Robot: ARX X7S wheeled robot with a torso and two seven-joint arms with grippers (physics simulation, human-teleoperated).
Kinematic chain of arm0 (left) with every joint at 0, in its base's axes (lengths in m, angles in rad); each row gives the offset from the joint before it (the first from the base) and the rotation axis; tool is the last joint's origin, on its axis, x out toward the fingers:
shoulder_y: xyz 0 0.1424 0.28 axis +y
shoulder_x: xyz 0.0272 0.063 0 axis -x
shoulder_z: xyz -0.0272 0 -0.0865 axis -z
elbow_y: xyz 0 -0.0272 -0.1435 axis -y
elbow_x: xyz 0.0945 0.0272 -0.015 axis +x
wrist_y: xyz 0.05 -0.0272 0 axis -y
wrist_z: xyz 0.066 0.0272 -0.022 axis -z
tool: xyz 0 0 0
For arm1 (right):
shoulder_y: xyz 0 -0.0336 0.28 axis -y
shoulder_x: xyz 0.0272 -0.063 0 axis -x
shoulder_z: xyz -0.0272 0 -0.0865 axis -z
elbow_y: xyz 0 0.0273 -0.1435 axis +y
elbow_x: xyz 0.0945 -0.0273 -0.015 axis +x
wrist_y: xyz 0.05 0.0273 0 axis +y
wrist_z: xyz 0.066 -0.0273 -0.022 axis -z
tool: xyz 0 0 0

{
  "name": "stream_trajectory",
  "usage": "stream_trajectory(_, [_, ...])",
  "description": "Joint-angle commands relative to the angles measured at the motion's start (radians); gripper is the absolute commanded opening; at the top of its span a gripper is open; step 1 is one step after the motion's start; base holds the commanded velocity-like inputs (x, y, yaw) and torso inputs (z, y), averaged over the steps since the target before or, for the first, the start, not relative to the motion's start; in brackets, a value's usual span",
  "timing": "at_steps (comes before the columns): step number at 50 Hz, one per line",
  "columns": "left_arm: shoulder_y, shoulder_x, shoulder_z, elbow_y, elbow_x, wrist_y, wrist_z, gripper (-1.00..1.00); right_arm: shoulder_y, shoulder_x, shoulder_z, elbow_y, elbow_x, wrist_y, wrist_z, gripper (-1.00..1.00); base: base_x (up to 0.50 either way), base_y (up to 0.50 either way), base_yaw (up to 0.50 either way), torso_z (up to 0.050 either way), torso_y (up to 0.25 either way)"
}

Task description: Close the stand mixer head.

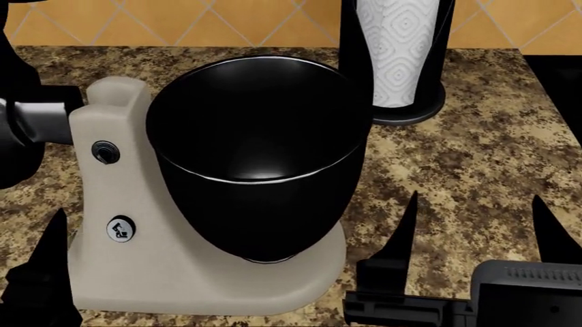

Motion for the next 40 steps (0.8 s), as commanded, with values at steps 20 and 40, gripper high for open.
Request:
stream_trajectory(20, [-0.079, -0.250, -0.193, -0.026, -0.659, 0.053, -0.429, 1.00, -0.024, 0.127, -0.001, 0.014, 0.147, -0.117, 0.139, 1.00, -0.04, 0.00, 0.00, 0.000, 0.001])
stream_trajectory(40, [-0.510, -0.732, -0.015, -0.263, -1.151, 0.322, -0.731, 1.00, -0.040, 0.134, -0.037, 0.041, 0.124, -0.160, 0.139, 1.00, 0.00, 0.00, 0.00, 0.000, 0.000])
